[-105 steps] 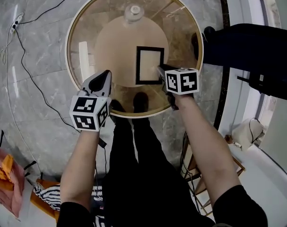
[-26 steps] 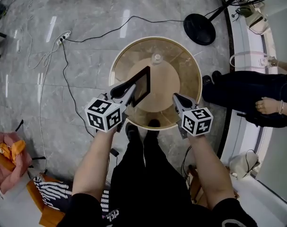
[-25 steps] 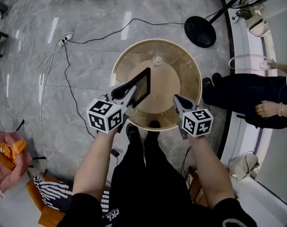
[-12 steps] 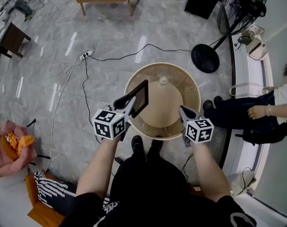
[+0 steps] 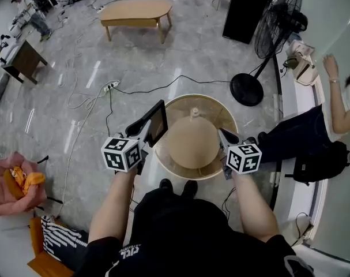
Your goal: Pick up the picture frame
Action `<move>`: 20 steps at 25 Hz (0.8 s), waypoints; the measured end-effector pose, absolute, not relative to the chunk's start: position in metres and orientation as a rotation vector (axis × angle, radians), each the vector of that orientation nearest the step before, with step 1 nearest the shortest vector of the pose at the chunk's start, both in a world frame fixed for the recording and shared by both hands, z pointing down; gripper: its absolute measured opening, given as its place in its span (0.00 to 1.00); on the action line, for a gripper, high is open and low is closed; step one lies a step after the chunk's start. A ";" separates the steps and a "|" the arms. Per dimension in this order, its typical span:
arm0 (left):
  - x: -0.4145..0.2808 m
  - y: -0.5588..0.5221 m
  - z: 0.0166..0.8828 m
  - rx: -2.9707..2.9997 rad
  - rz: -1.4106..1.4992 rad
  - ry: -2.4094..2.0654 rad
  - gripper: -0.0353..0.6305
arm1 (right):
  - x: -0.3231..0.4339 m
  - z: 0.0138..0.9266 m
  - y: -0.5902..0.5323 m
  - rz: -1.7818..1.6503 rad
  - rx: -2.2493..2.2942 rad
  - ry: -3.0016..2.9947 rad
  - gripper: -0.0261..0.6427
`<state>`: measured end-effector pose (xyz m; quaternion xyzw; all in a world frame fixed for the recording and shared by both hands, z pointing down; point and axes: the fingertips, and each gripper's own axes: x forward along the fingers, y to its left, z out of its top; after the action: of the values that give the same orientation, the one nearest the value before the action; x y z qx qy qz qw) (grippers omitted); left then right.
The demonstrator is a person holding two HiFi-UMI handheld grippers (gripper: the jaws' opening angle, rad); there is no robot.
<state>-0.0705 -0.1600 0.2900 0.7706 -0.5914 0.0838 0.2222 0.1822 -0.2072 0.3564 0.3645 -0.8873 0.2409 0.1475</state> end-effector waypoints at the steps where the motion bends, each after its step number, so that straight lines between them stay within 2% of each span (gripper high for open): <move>1: -0.071 -0.158 0.285 2.135 0.234 -1.645 0.17 | 0.184 0.350 -0.207 0.685 1.057 -2.559 0.05; 10: -0.102 -0.148 0.236 2.223 0.190 -1.709 0.17 | 0.184 0.275 -0.198 0.523 1.155 -2.645 0.05; 20: -0.170 -0.114 0.172 2.314 0.112 -1.790 0.17 | 0.127 0.195 -0.157 0.321 1.218 -2.733 0.05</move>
<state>-0.1698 -0.1145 0.1720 0.7859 -0.6078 0.0381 0.1070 0.1274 -0.1571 0.1949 0.4037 -0.9063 0.1064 0.0662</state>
